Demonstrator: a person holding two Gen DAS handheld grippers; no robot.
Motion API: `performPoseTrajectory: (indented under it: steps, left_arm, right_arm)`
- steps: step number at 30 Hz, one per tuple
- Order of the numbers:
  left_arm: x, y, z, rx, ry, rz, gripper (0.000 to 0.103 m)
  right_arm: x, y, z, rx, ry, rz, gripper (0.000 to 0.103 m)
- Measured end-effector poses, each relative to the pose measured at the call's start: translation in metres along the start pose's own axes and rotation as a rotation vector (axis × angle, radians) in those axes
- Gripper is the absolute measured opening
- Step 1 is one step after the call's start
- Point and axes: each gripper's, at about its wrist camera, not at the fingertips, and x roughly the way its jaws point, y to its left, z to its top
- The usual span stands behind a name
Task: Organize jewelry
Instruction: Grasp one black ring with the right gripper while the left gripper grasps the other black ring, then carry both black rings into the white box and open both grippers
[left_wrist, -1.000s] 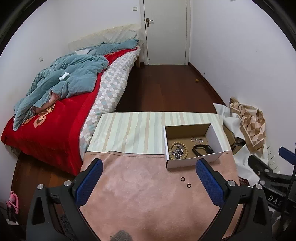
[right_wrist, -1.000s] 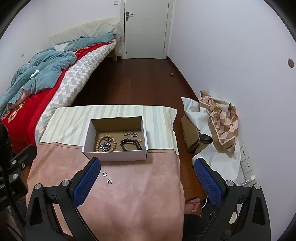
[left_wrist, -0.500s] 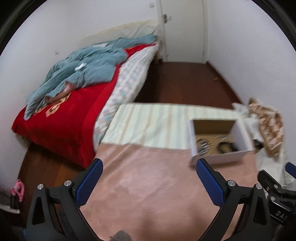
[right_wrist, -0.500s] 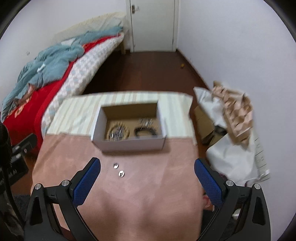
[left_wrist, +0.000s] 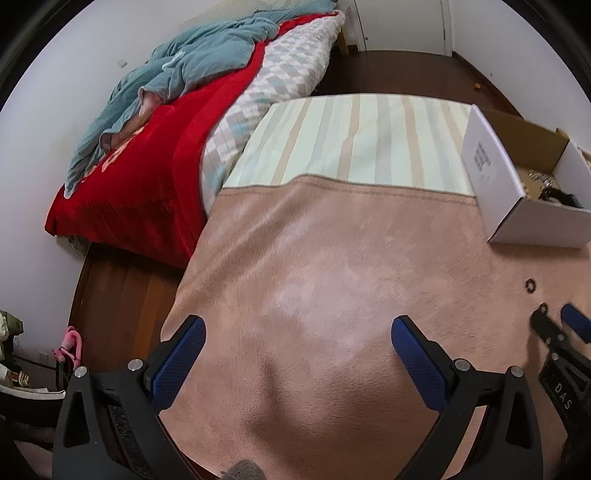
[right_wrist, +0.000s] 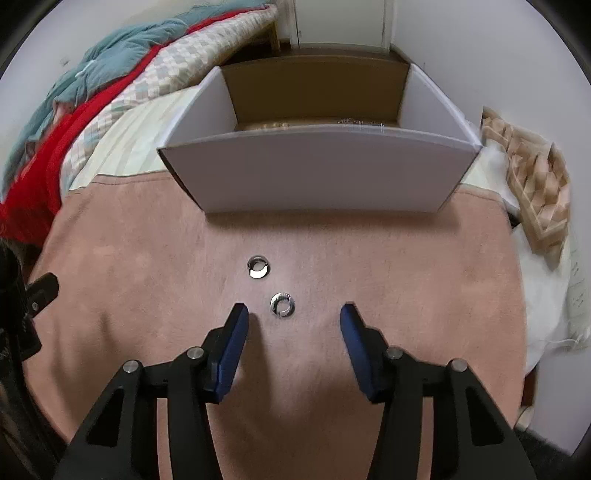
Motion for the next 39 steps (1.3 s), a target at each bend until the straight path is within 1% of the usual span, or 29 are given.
performPoseTrajectory:
  steps: [1, 2, 3, 6, 8, 12, 15, 19, 20, 21, 22, 23, 25, 26, 27, 28, 29, 30, 31, 32, 35, 39]
  left_arm:
    - [0.003, 0.000, 0.001, 0.001, 0.003, 0.000, 0.103]
    - [0.004, -0.001, 0.001, 0.002, 0.005, -0.001, 0.103]
    - [0.005, -0.002, 0.001, 0.003, 0.007, -0.003, 0.103]
    - [0.004, -0.008, 0.005, 0.009, 0.001, -0.019, 0.103]
    - [0.001, -0.015, 0.008, 0.018, -0.009, -0.036, 0.103]
    - [-0.007, -0.045, 0.014, 0.043, -0.011, -0.141, 0.102]
    - [-0.009, -0.085, 0.017, 0.100, 0.014, -0.244, 0.102]
    - [-0.007, -0.130, 0.019, 0.172, 0.037, -0.316, 0.102]
    - [-0.007, -0.137, 0.019, 0.186, 0.038, -0.323, 0.102]
    - [-0.006, -0.146, 0.020, 0.205, 0.038, -0.333, 0.096]
    - [-0.006, -0.152, 0.020, 0.219, 0.040, -0.339, 0.084]
    - [-0.004, -0.159, 0.020, 0.233, 0.047, -0.344, 0.078]
    - [-0.002, -0.167, 0.020, 0.252, 0.060, -0.353, 0.055]
    - [0.000, -0.171, 0.019, 0.258, 0.065, -0.362, 0.053]
    - [-0.002, -0.171, 0.019, 0.256, 0.053, -0.369, 0.048]
    - [-0.002, -0.172, 0.018, 0.261, 0.048, -0.366, 0.046]
    - [-0.003, -0.174, 0.019, 0.266, 0.042, -0.370, 0.039]
    - [-0.004, -0.176, 0.018, 0.271, 0.039, -0.380, 0.025]
    - [-0.005, -0.178, 0.019, 0.276, 0.036, -0.389, 0.014]
    - [-0.006, -0.180, 0.018, 0.284, 0.035, -0.392, 0.011]
    - [-0.009, -0.184, 0.015, 0.296, 0.024, -0.386, 0.010]
    - [-0.017, -0.182, 0.010, 0.290, 0.011, -0.401, 0.010]
  right_arm:
    - [0.001, 0.004, -0.002, -0.017, -0.016, -0.022, 0.033]
    - [0.002, 0.005, -0.002, -0.023, -0.022, -0.025, 0.015]
    - [0.003, 0.006, -0.003, -0.030, -0.034, -0.030, 0.013]
    - [0.005, -0.001, -0.004, -0.002, -0.033, -0.009, 0.013]
    - [0.000, -0.013, -0.006, 0.042, -0.041, 0.000, 0.013]
    - [-0.017, -0.049, -0.011, 0.139, -0.058, -0.006, 0.013]
    - [-0.026, -0.073, -0.011, 0.184, -0.061, -0.021, 0.013]
    - [-0.032, -0.097, -0.014, 0.227, -0.059, -0.046, 0.013]
    - [-0.032, -0.101, -0.013, 0.237, -0.058, -0.048, 0.013]
    - [-0.032, -0.104, -0.014, 0.243, -0.059, -0.052, 0.013]
    - [-0.033, -0.109, -0.014, 0.248, -0.059, -0.054, 0.013]
    - [-0.033, -0.112, -0.015, 0.256, -0.058, -0.051, 0.013]
    - [-0.033, -0.120, -0.014, 0.267, -0.060, -0.052, 0.013]
    - [-0.034, -0.123, -0.015, 0.271, -0.060, -0.051, 0.013]
    - [-0.033, -0.124, -0.015, 0.278, -0.060, -0.049, 0.013]
    - [-0.032, -0.126, -0.014, 0.282, -0.062, -0.049, 0.013]
    - [-0.032, -0.127, -0.014, 0.283, -0.063, -0.050, 0.013]
    - [-0.032, -0.127, -0.014, 0.286, -0.062, -0.049, 0.013]
    - [-0.031, -0.127, -0.014, 0.290, -0.062, -0.049, 0.013]
    - [-0.031, -0.127, -0.014, 0.292, -0.063, -0.050, 0.013]
    - [-0.033, -0.128, -0.013, 0.298, -0.068, -0.048, 0.013]
    - [-0.042, -0.127, -0.010, 0.300, -0.090, -0.040, 0.013]
